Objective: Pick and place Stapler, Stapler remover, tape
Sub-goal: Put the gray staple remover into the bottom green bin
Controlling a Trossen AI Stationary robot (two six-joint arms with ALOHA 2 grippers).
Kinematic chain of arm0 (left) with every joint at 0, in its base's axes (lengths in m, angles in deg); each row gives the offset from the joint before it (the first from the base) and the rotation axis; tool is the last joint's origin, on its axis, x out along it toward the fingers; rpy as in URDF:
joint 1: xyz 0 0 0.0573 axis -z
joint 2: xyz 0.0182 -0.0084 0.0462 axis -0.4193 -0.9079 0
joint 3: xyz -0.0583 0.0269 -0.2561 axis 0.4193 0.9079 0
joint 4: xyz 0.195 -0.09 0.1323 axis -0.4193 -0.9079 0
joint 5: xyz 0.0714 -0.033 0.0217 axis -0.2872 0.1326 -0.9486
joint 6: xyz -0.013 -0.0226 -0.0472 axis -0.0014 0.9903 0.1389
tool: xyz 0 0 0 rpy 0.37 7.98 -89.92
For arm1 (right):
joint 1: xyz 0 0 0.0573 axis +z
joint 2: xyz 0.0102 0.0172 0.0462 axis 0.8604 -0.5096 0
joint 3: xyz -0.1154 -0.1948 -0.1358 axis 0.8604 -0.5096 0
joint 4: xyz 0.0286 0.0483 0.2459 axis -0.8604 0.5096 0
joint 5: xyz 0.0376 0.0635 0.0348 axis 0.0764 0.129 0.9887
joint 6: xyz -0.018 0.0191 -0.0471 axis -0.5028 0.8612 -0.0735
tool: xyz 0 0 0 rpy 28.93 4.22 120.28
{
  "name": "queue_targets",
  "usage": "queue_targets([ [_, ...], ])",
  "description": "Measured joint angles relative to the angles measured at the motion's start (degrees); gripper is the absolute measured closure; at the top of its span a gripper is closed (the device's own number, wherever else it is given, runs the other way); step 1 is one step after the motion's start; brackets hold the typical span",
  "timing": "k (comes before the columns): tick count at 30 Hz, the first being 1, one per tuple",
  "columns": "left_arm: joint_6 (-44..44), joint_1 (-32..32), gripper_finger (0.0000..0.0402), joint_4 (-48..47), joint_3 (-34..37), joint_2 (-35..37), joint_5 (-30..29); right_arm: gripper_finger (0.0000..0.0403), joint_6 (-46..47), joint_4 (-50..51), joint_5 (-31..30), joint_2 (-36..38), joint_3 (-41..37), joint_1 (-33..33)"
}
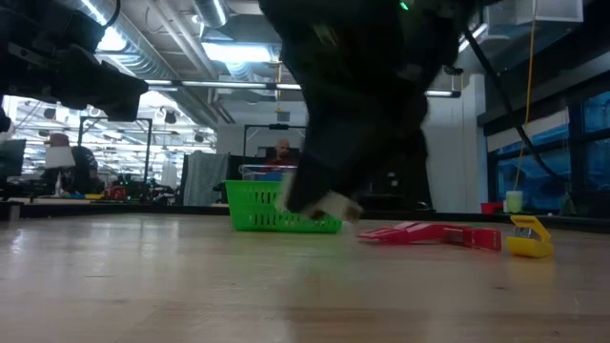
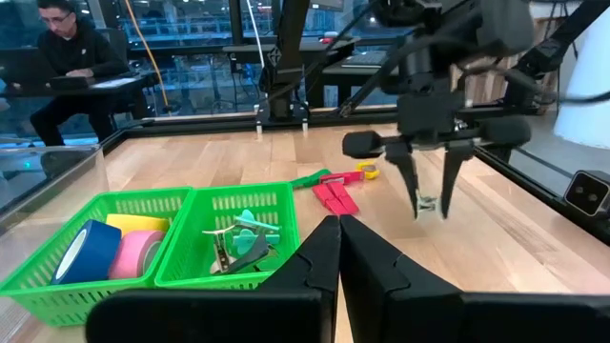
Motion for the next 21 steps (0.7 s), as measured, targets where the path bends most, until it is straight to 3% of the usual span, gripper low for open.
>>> queue_targets([
  [13,0.00,0.00,0.0396,0.00,0.00,0.01,0.00,0.0301,-19.56,0.90,-0.63,0.09,11.92,-1.49],
  [21,0.00,0.00,0.0394,0.00,0.00,0.01,0.00,0.0301,-30.65,3.13,2.23,0.17,16.61,-3.92],
])
